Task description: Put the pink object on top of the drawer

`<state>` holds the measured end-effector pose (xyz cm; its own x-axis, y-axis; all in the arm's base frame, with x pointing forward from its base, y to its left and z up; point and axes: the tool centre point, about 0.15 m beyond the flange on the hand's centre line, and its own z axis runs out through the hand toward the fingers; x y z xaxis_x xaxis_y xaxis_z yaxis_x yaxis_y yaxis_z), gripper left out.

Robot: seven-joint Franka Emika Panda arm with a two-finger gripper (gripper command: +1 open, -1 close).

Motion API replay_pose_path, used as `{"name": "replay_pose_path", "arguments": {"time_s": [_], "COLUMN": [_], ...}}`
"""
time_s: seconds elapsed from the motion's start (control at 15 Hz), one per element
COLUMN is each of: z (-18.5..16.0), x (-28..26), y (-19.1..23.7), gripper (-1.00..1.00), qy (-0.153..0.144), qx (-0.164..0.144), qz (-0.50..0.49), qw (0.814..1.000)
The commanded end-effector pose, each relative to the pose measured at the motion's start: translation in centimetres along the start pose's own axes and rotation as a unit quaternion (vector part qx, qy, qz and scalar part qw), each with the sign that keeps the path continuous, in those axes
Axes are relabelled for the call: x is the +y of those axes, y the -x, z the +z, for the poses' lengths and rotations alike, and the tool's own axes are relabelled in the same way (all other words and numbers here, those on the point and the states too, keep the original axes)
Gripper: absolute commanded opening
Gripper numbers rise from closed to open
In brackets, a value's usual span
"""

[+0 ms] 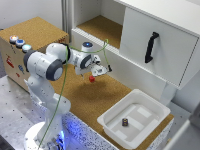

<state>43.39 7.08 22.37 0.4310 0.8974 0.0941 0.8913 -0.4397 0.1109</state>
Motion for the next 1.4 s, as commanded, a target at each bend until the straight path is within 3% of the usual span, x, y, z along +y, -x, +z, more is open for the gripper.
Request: {"name": "replay_pose_path", "arguments": {"time_s": [0.0, 0.33, 0.73, 1.0, 1.33], "z": [2.4, 2.6, 0.6, -4.4, -10.3], "x": [1.7, 2.0, 2.0, 1.7, -1.8], "y": [-0.9, -0.9, -0.1, -0.5, -5.1], "gripper": [-1.00, -1.00, -1.00, -1.00, -1.00], "qy": [-0.027, -0.041, -0.033, -0.022, -0.008], "qx": [-0.037, -0.030, -0.028, -0.022, -0.028], "qz": [0.010, 0.045, 0.080, 0.168, 0.202], "qw": [0.999, 0.998, 0.996, 0.985, 0.979]}}
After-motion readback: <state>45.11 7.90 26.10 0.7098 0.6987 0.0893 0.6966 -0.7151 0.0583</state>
